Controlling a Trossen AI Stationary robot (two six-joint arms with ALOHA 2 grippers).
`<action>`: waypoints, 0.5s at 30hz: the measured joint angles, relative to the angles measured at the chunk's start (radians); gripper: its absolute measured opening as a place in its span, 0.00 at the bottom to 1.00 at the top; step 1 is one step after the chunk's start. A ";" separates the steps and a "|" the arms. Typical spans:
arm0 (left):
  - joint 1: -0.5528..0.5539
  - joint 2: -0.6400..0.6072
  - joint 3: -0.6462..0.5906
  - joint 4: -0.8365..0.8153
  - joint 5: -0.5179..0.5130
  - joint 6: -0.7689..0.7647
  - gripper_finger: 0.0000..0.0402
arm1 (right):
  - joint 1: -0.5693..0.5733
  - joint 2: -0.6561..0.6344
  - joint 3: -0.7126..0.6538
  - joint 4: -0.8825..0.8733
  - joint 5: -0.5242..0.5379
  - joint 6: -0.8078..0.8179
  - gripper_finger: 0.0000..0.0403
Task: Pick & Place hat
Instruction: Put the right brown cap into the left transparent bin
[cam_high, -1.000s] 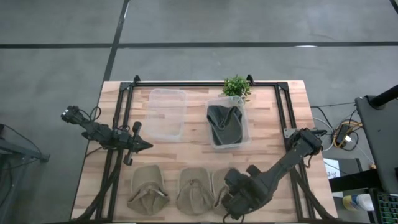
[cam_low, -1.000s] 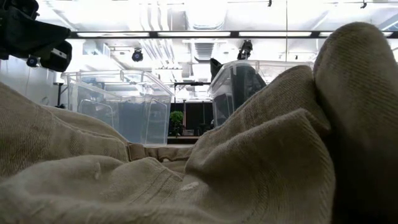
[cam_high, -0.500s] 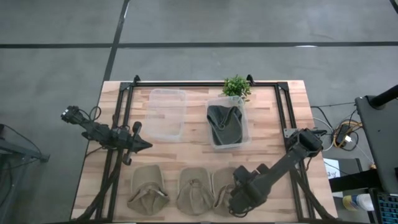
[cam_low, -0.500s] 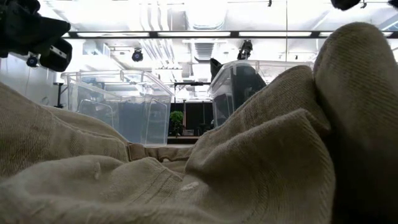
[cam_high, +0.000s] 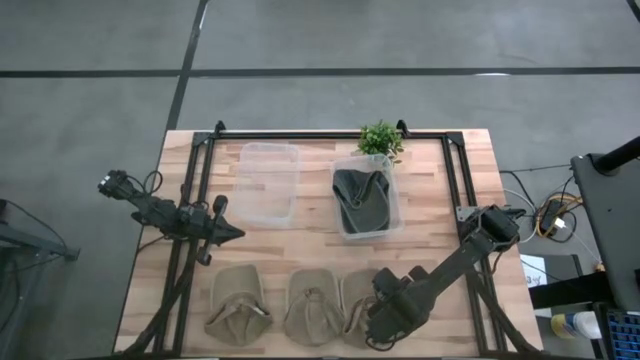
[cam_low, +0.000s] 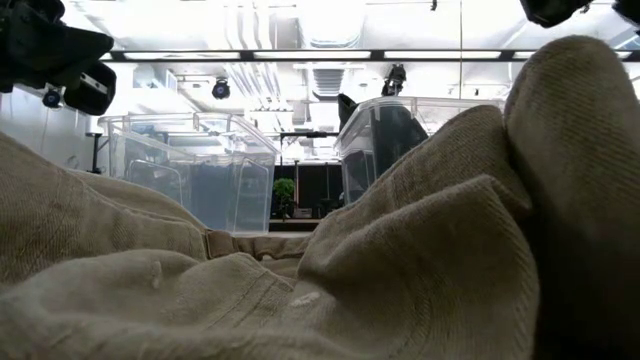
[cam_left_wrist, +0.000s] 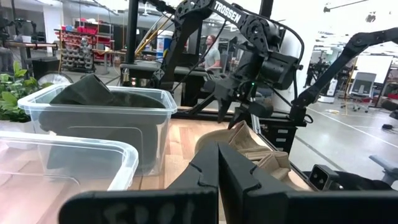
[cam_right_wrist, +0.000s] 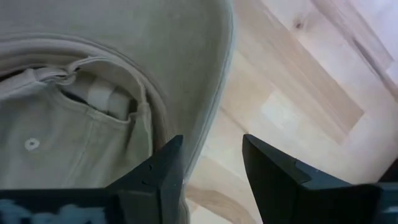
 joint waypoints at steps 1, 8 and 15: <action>0.000 0.000 -0.001 0.000 0.000 0.000 0.00 | 0.000 -0.006 0.000 0.002 0.000 0.001 0.40; 0.000 0.000 -0.015 -0.001 0.000 0.000 0.00 | -0.002 -0.011 -0.019 0.032 0.001 0.047 0.43; 0.000 0.000 -0.015 0.000 0.000 0.000 0.00 | -0.006 -0.013 -0.093 0.137 -0.012 0.051 0.44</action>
